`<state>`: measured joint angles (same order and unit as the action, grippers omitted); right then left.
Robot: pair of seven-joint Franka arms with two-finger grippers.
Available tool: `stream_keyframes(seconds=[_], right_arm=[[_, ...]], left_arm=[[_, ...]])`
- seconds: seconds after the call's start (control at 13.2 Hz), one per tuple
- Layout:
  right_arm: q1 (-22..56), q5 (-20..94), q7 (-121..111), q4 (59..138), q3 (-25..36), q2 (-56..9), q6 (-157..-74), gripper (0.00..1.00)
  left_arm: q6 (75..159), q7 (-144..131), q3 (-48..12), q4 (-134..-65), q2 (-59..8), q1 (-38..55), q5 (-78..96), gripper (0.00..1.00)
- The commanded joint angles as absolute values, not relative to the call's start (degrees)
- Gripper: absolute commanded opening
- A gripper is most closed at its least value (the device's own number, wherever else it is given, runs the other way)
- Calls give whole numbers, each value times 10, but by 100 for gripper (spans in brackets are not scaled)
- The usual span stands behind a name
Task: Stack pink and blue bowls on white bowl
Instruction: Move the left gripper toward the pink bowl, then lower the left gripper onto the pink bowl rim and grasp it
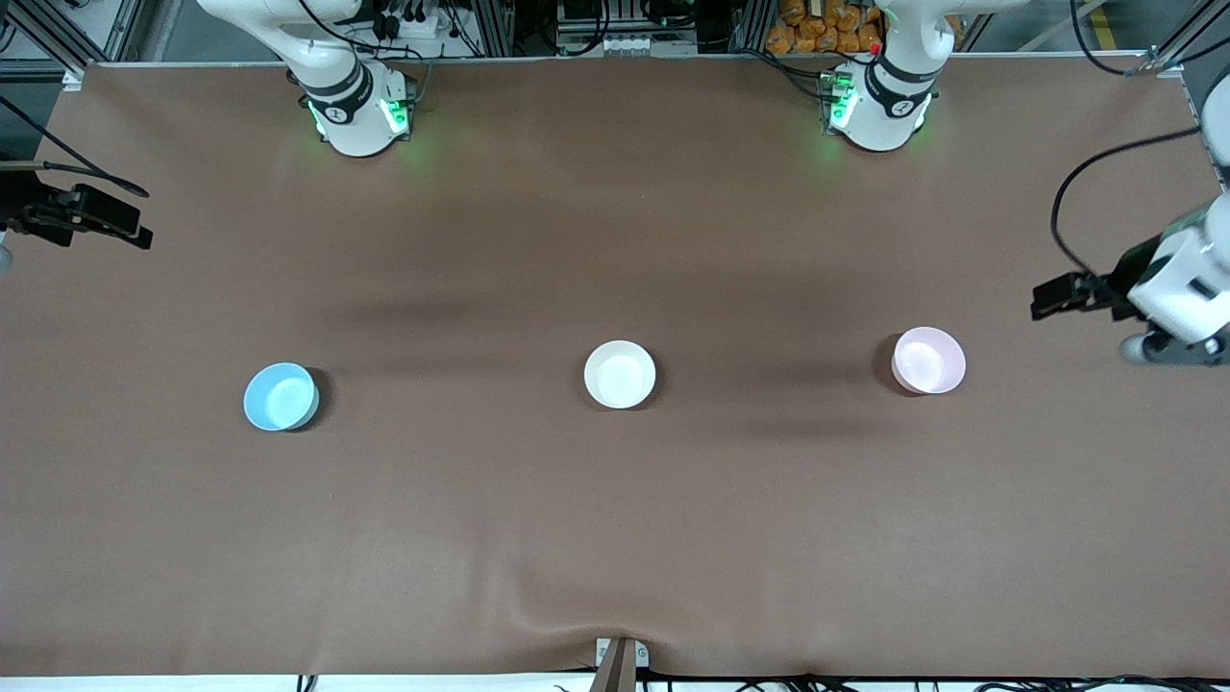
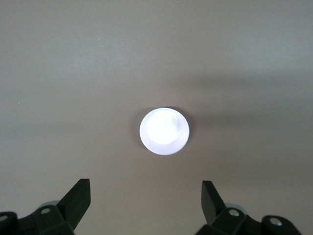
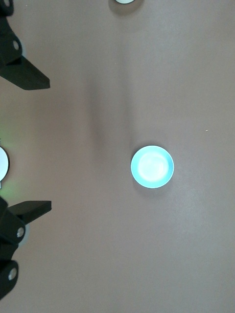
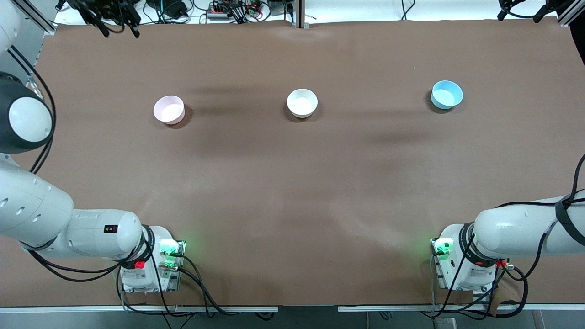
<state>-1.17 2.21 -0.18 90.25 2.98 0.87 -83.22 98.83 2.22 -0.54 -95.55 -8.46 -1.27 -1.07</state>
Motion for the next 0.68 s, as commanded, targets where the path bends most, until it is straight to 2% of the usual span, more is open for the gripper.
stream_keyframes(seconds=[0.0,0.38,0.61], right_arm=[[-16,26,4,888,28,3,-821,100],[-16,26,4,888,29,3,-821,100],[-16,26,4,888,29,2,-821,100]], left_arm=[[1047,39,-8,-1037,-61,-28,-12,100],[1295,42,-8,-1250,-61,-43,-13,100],[1414,49,-8,-1316,-80,-43,-13,100]])
